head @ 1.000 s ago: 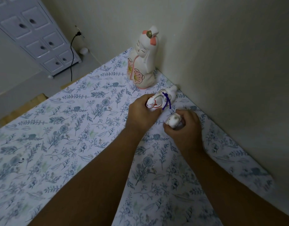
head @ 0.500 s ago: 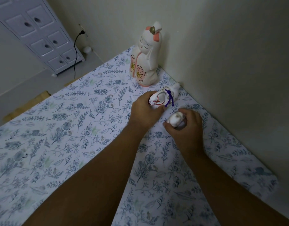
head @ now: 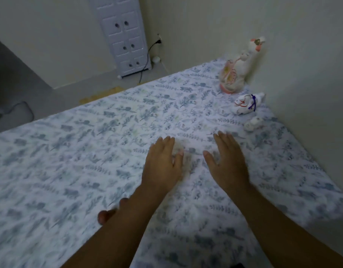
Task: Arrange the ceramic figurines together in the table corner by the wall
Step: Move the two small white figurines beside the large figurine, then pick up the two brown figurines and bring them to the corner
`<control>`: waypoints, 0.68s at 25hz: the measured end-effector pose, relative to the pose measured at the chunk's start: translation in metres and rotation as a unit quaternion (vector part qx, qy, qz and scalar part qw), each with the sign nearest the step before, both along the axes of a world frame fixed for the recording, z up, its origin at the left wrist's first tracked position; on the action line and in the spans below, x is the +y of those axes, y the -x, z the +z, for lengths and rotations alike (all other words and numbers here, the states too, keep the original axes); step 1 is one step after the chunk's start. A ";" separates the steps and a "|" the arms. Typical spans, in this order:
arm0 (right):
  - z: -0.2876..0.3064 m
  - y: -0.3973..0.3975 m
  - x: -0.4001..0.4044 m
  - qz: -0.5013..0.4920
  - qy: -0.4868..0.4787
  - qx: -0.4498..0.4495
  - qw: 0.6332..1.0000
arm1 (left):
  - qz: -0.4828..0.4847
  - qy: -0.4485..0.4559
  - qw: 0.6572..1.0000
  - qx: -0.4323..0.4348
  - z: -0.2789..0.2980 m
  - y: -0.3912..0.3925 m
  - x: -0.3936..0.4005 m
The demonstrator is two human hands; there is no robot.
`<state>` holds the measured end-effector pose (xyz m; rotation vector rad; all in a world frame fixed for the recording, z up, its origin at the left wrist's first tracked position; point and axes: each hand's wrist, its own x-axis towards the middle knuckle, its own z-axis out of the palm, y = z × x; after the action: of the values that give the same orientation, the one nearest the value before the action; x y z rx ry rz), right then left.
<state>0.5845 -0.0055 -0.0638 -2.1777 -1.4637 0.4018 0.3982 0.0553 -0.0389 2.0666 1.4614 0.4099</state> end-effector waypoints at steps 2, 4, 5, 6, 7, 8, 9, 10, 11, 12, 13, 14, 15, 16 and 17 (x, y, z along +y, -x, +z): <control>0.005 0.053 -0.012 0.075 0.022 0.006 0.997 | 0.024 -0.012 1.000 0.013 0.012 0.056 -0.027; 0.006 0.102 -0.027 0.146 0.042 0.020 0.988 | 0.050 -0.003 0.999 0.014 0.020 0.105 -0.051; 0.006 0.125 -0.035 0.181 0.053 0.028 0.982 | 0.065 0.008 0.998 0.008 0.023 0.129 -0.064; 0.004 0.144 -0.041 0.208 0.062 0.037 0.975 | 0.077 0.025 0.997 0.003 0.023 0.149 -0.076; 0.002 0.159 -0.047 0.224 0.069 0.044 0.971 | 0.085 0.043 0.995 0.000 0.022 0.165 -0.087; 0.001 0.173 -0.051 0.235 0.074 0.047 0.968 | 0.088 0.055 0.995 0.001 0.019 0.181 -0.097; 0.000 0.184 -0.054 0.239 0.077 0.049 0.967 | 0.088 0.063 0.994 0.002 0.014 0.193 -0.105; -0.002 0.196 -0.055 0.241 0.081 0.052 0.966 | 0.090 0.071 0.993 0.000 0.006 0.204 -0.110; -0.004 0.205 -0.054 0.236 0.086 0.059 0.966 | 0.097 0.085 0.992 0.003 -0.001 0.211 -0.112; -0.005 0.212 -0.052 0.224 0.094 0.076 0.967 | 0.107 0.097 0.990 0.004 -0.009 0.215 -0.112; -0.007 0.219 -0.047 0.205 0.103 0.097 0.969 | 0.116 0.103 0.988 -0.002 -0.015 0.218 -0.109; -0.011 0.223 -0.042 0.185 0.108 0.119 0.970 | 0.127 0.105 0.986 -0.015 -0.020 0.219 -0.105; -0.015 0.228 -0.036 0.168 0.108 0.133 0.971 | 0.140 0.105 0.984 -0.028 -0.024 0.219 -0.100; -0.019 0.231 -0.031 0.156 0.103 0.140 0.972 | 0.155 0.108 0.981 -0.044 -0.027 0.218 -0.096; -0.022 0.235 -0.027 0.147 0.093 0.144 0.974 | 0.166 0.113 0.978 -0.058 -0.026 0.216 -0.092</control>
<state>0.3498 -0.0322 -0.0853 -1.9343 -1.6347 0.9493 0.1823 -0.0365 -0.0652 1.6000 1.7000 0.4610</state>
